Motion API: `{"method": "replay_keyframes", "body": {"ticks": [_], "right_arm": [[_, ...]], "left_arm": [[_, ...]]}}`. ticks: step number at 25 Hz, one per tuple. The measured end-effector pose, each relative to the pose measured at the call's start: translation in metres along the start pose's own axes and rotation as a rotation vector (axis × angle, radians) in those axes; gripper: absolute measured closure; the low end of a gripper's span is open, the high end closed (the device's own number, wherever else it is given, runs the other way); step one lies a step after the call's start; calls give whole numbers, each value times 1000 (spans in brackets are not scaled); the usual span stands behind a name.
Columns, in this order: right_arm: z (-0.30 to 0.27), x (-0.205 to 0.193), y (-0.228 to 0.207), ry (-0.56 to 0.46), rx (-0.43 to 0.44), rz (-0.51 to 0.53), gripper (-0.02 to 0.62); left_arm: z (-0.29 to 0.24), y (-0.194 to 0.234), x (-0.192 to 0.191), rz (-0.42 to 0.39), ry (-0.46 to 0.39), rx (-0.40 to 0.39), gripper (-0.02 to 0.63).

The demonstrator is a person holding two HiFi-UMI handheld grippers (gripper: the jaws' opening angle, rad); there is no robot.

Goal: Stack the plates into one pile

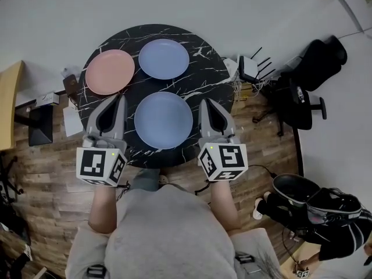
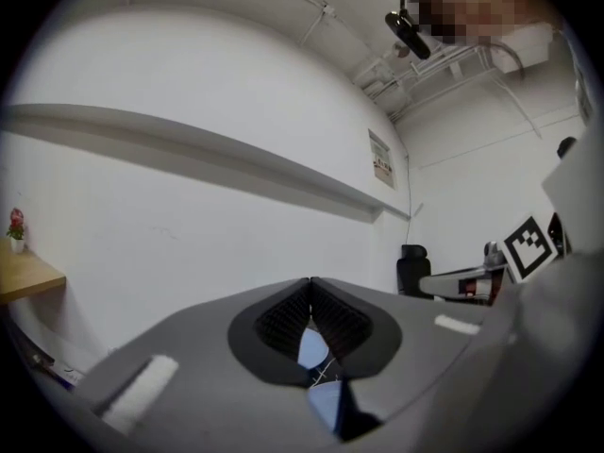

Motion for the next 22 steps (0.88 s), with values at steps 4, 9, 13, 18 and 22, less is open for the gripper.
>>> {"method": "replay_keyframes", "body": {"ticks": [4, 9, 13, 18, 22], "right_arm": [[-12, -27, -5, 95, -22, -15, 592], [-19, -65, -14, 209, -54, -56, 592], [-18, -94, -21, 305, -92, -94, 592], [-17, -128, -30, 424, -135, -145, 591], [-13, -157, -36, 531, -146, -218, 589]], "left_arm": [[-9, 8, -31, 25, 103, 3, 547], [-15, 17, -73, 51, 228, 13, 546], [-15, 23, -107, 63, 333, 18, 546], [-13, 29, -150, 107, 480, 23, 546], [-9, 33, -179, 160, 574, 50, 545]]}}
Point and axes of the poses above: the fingertips, and each gripper's own axes: z backward along the fingers, y to its left, x out of its top, the point moved 10 cm from there along z, backward along the fingers, and after that the axes turned 12 degrees about -y, right-handed, at the moved point
